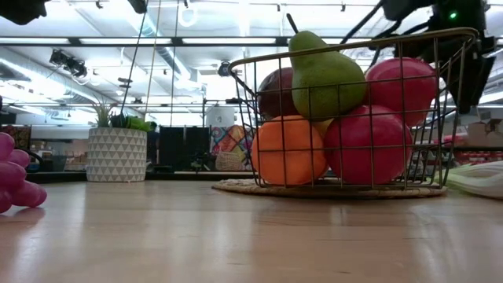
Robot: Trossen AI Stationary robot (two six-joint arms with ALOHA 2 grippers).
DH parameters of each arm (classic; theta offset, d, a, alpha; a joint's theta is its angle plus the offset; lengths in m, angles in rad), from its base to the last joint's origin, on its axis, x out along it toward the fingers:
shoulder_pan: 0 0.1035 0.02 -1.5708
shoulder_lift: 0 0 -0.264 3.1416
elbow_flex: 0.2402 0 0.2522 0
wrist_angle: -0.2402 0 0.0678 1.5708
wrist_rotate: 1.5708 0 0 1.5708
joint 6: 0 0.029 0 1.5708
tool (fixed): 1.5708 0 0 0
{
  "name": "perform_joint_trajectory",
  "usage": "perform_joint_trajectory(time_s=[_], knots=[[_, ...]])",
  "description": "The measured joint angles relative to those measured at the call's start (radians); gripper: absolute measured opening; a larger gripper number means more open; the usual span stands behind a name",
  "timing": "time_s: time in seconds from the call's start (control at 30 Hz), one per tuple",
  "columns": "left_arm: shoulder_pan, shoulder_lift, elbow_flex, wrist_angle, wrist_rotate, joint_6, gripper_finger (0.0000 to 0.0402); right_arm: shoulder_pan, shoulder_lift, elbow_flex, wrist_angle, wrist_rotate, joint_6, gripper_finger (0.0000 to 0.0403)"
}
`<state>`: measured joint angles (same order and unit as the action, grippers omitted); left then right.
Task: Build produce basket
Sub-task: Put the celery into the wire basket
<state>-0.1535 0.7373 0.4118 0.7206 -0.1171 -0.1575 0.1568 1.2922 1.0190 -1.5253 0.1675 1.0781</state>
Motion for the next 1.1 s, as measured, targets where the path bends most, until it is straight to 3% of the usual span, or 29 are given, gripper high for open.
perform_joint_trajectory(time_s=[0.37, 0.73, 1.1], knots=[[0.0, -0.021, 0.0, 0.156, -0.002, 0.325, 0.0172, 0.209, -0.048, -0.103, 0.099, 0.056, 0.313, 0.0378], [0.0, -0.02, 0.0, 0.161, -0.002, 0.334, 0.0172, 0.381, -0.051, -0.216, 0.185, 0.154, 0.697, 0.0378], [0.0, -0.019, 0.0, 0.16, -0.002, 0.439, 0.0172, 0.513, -0.043, -0.329, 0.328, 0.24, 0.898, 0.0369]])
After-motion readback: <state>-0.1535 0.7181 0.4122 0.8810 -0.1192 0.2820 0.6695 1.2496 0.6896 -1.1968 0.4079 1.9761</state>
